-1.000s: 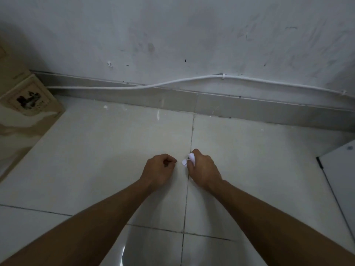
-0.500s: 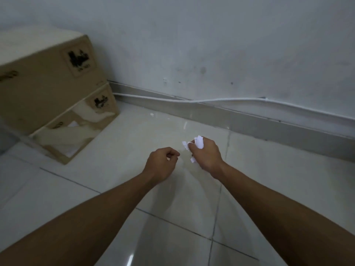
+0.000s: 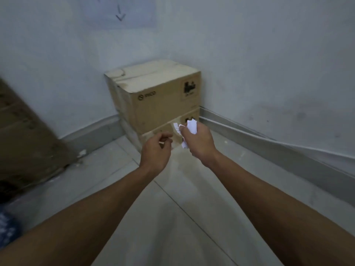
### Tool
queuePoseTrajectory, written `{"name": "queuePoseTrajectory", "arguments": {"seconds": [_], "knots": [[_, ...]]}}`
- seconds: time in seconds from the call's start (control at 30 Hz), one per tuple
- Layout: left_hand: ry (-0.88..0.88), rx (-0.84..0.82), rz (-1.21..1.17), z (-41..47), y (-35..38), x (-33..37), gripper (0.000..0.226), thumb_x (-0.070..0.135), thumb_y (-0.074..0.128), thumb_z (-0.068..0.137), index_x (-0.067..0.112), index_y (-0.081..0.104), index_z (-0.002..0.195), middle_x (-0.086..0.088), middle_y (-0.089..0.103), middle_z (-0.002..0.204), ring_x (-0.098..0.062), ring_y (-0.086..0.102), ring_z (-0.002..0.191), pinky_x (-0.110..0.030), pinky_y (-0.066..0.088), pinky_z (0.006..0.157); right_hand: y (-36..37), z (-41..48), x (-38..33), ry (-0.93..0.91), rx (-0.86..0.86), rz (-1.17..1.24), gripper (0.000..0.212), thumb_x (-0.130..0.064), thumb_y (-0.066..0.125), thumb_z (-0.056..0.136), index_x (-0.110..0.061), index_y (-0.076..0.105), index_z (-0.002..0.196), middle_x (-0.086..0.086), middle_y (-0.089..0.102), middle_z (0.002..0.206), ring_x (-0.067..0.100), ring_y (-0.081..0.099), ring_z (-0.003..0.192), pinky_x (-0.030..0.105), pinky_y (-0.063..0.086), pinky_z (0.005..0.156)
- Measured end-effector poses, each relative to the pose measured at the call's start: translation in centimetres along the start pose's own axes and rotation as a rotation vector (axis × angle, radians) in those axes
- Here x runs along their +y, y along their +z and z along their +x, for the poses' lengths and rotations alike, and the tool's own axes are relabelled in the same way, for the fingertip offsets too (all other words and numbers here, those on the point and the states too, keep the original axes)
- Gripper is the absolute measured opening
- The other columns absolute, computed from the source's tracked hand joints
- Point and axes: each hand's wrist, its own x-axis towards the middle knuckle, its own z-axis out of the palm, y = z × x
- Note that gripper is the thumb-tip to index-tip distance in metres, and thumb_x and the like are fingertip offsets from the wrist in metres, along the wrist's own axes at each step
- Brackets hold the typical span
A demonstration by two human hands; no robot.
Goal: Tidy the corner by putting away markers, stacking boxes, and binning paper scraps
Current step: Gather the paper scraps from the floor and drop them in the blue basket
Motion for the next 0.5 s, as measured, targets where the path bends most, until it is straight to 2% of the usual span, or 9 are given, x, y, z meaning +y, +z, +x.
{"name": "queuePoseTrajectory", "arguments": {"seconds": [0.1,0.23,0.37,0.5], "knots": [[-0.009,0.121,-0.023,1.1,-4.7,0.4,0.025,0.012,0.052,0.093,0.029,0.068,0.103,0.012,0.072,0.098,-0.005,0.064,0.086,-0.019,0.046,0.071,4.7,0.9,-3.7,-0.083,-0.098,0.064,0.036,-0.024,0.059,0.092,0.005,0.05,0.074,0.005,0.055,0.057,0.008,0.056,0.044,0.029,0.044,0.06],[0.046,0.3,-0.035,2.0,-10.8,0.7,0.024,0.011,0.054,0.09,0.026,0.071,0.098,0.012,0.073,0.089,-0.007,0.067,0.086,-0.02,0.048,0.075,11.0,1.0,-7.9,-0.136,-0.191,0.146,0.032,-0.025,0.062,0.092,0.005,0.055,0.081,-0.003,0.057,0.051,0.013,0.054,0.051,0.035,0.047,0.061],[0.082,0.464,-0.002,2.1,-17.8,0.6,0.023,0.01,0.055,0.09,0.022,0.073,0.099,0.011,0.073,0.088,-0.008,0.067,0.083,-0.025,0.053,0.077,17.3,-0.2,-12.4,-0.208,-0.281,0.215,0.023,-0.024,0.064,0.091,-0.01,0.06,0.074,-0.004,0.056,0.057,0.007,0.052,0.048,0.027,0.042,0.055],[0.069,0.616,-0.007,0.5,-25.2,0.3,0.027,0.006,0.052,0.091,0.02,0.07,0.106,0.009,0.073,0.096,-0.006,0.067,0.09,-0.024,0.054,0.081,24.2,-2.4,-16.4,-0.266,-0.325,0.251,0.02,-0.034,0.063,0.083,-0.015,0.064,0.076,0.0,0.065,0.064,0.024,0.062,0.063,0.04,0.053,0.063]]}}
